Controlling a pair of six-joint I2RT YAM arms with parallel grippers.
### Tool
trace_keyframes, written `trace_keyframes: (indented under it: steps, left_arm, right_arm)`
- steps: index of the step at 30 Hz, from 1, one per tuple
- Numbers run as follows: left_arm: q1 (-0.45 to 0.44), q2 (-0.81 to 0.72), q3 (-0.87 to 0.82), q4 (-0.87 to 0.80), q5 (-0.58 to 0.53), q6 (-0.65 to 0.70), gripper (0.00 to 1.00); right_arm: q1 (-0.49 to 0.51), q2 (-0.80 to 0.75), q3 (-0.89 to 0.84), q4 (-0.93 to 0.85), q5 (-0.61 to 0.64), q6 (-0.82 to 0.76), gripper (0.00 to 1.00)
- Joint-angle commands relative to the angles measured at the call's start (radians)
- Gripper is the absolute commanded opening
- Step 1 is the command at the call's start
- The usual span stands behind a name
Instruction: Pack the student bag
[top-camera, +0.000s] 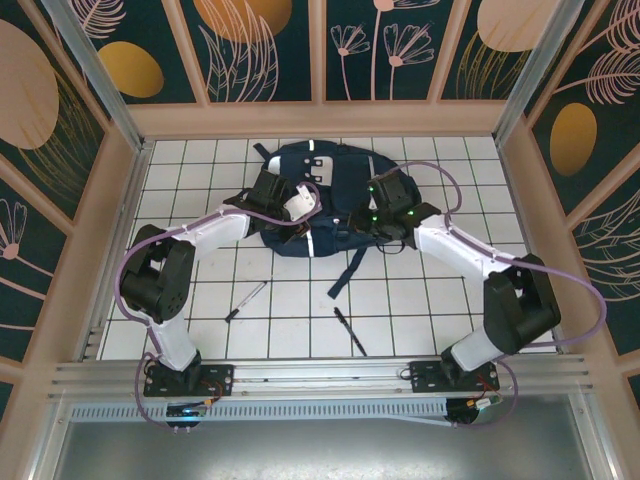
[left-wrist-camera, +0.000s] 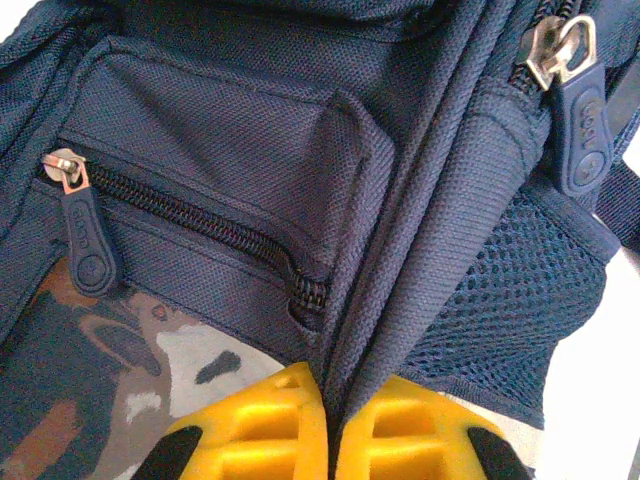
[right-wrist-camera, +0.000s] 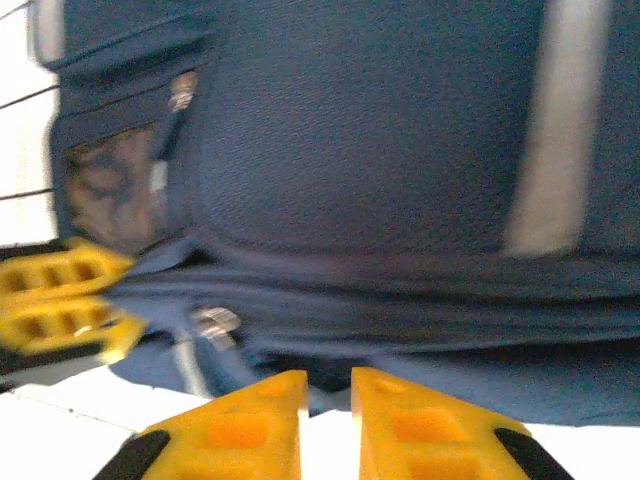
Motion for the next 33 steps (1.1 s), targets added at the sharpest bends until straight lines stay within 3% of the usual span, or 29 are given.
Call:
trace_keyframes:
  steps: [1, 8, 11, 14, 19, 22, 30, 33]
  left_arm:
    - [0.002, -0.017, 0.037, 0.007, 0.101, -0.024, 0.00]
    - [0.002, -0.028, 0.035, 0.019, 0.134, -0.049, 0.00]
    - [0.002, -0.031, 0.034, 0.015, 0.135, -0.046, 0.00]
    - [0.002, -0.037, 0.025, 0.023, 0.145, -0.047, 0.00]
    - [0.001, -0.040, 0.011, 0.039, 0.160, -0.051, 0.00]
    - [0.002, -0.046, 0.006, 0.037, 0.154, -0.040, 0.00]
    - [0.005, -0.066, -0.012, 0.026, 0.089, 0.020, 0.00]
    - [0.014, -0.077, -0.018, 0.028, 0.058, 0.039, 0.00]
  right_arm:
    - [0.076, -0.011, -0.018, 0.072, -0.010, -0.014, 0.25]
    - [0.085, 0.085, -0.011, 0.138, 0.016, -0.010, 0.28]
    - [0.094, 0.112, 0.006, 0.111, 0.076, -0.014, 0.39]
    - [0.099, 0.134, 0.005, 0.119, 0.066, -0.008, 0.40]
    - [0.107, 0.159, -0.010, 0.189, 0.033, -0.016, 0.34]
    - [0.110, 0.168, 0.003, 0.181, 0.053, -0.009, 0.21]
    - [0.090, 0.123, 0.004, 0.080, 0.119, -0.017, 0.01]
    - [0.049, 0.044, -0.039, 0.039, 0.130, -0.035, 0.00]
